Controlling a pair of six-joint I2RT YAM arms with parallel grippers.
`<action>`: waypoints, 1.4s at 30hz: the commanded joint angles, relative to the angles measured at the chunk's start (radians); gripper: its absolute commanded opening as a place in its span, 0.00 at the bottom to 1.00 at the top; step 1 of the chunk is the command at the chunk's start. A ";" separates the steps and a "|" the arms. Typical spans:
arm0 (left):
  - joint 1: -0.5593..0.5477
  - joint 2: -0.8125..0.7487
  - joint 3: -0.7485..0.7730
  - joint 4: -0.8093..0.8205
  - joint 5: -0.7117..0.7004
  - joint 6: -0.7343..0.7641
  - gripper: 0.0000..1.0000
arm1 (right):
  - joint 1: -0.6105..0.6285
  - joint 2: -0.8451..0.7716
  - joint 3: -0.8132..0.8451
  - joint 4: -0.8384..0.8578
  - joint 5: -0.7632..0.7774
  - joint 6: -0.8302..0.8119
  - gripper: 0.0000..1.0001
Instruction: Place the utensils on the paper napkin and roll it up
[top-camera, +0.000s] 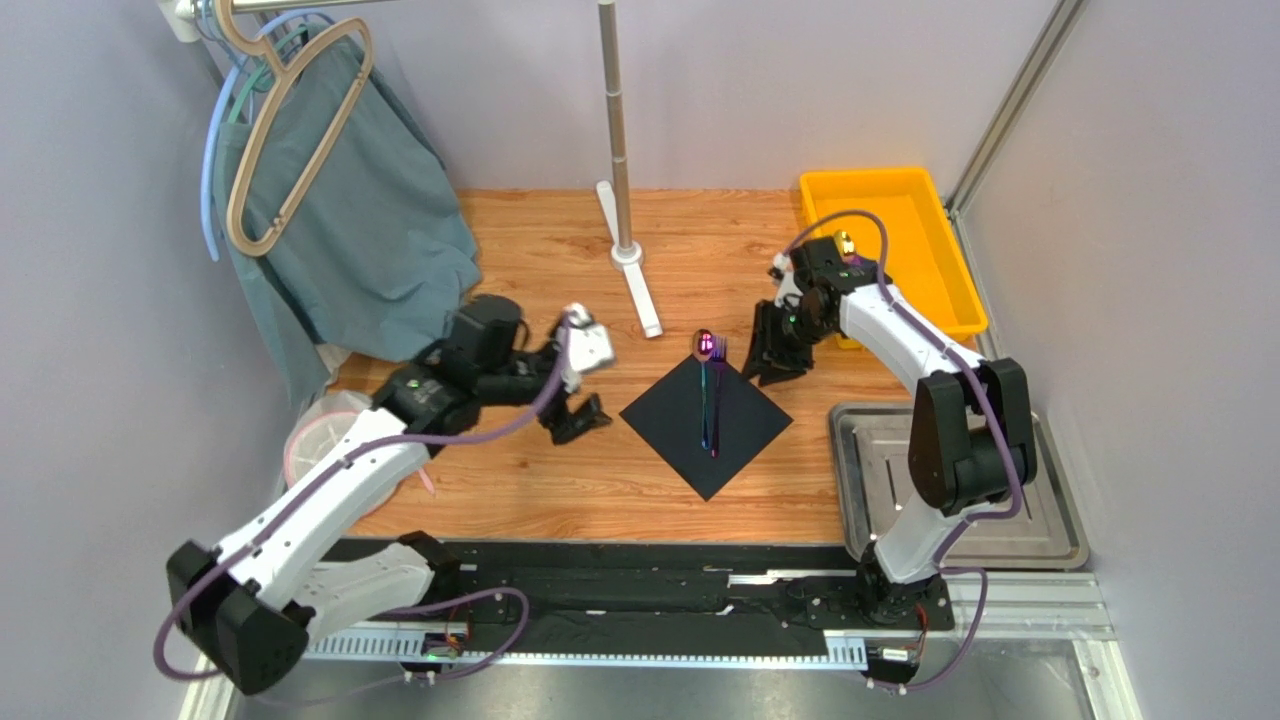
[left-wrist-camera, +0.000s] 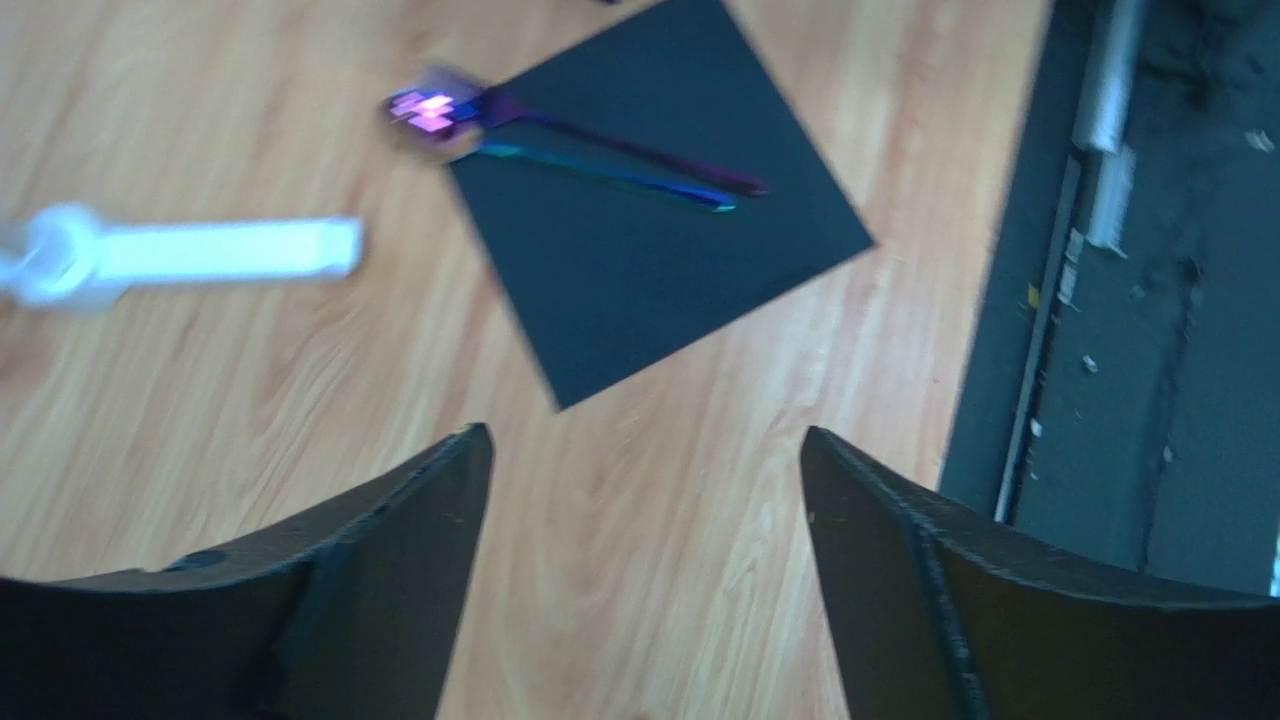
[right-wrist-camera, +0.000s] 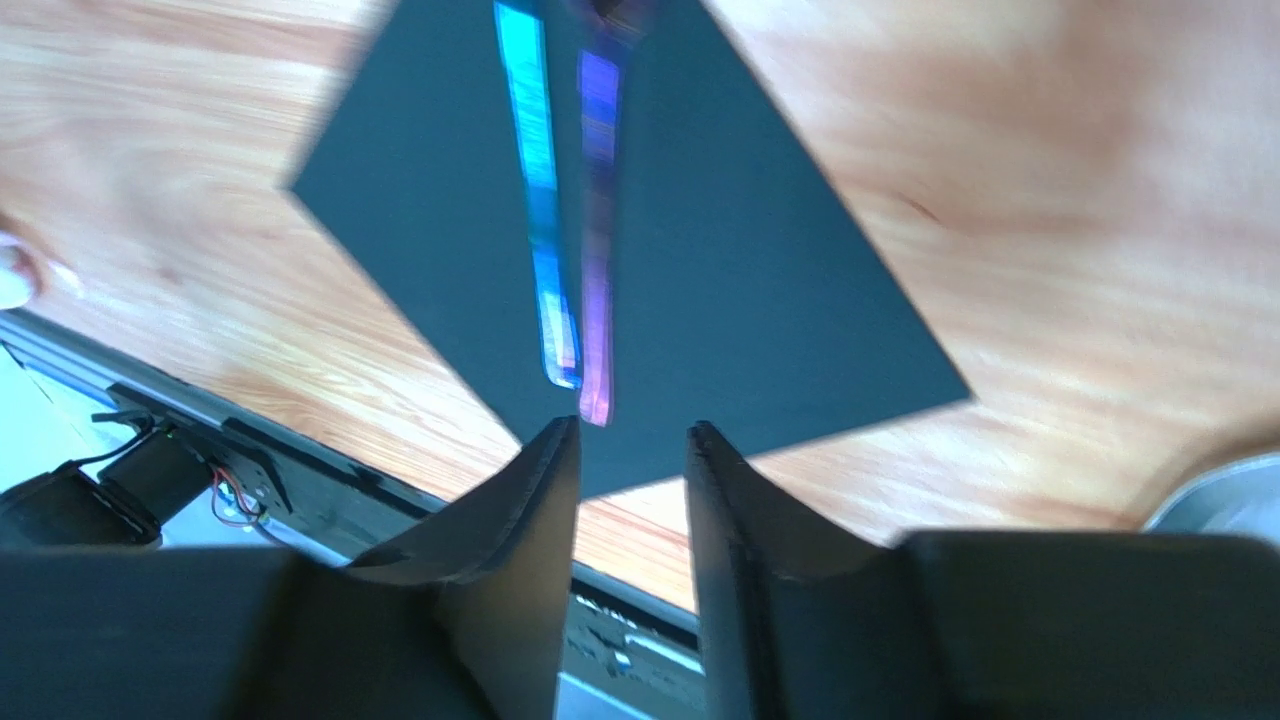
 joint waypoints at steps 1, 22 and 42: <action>-0.239 0.150 -0.006 0.113 -0.081 0.177 0.78 | -0.030 -0.029 -0.070 0.059 -0.059 -0.029 0.33; -0.568 0.773 0.207 0.233 -0.187 0.301 0.39 | -0.137 -0.053 -0.099 0.073 -0.163 0.003 0.68; -0.571 0.854 0.194 0.191 -0.183 0.275 0.38 | -0.139 -0.016 -0.052 -0.002 -0.260 -0.084 0.99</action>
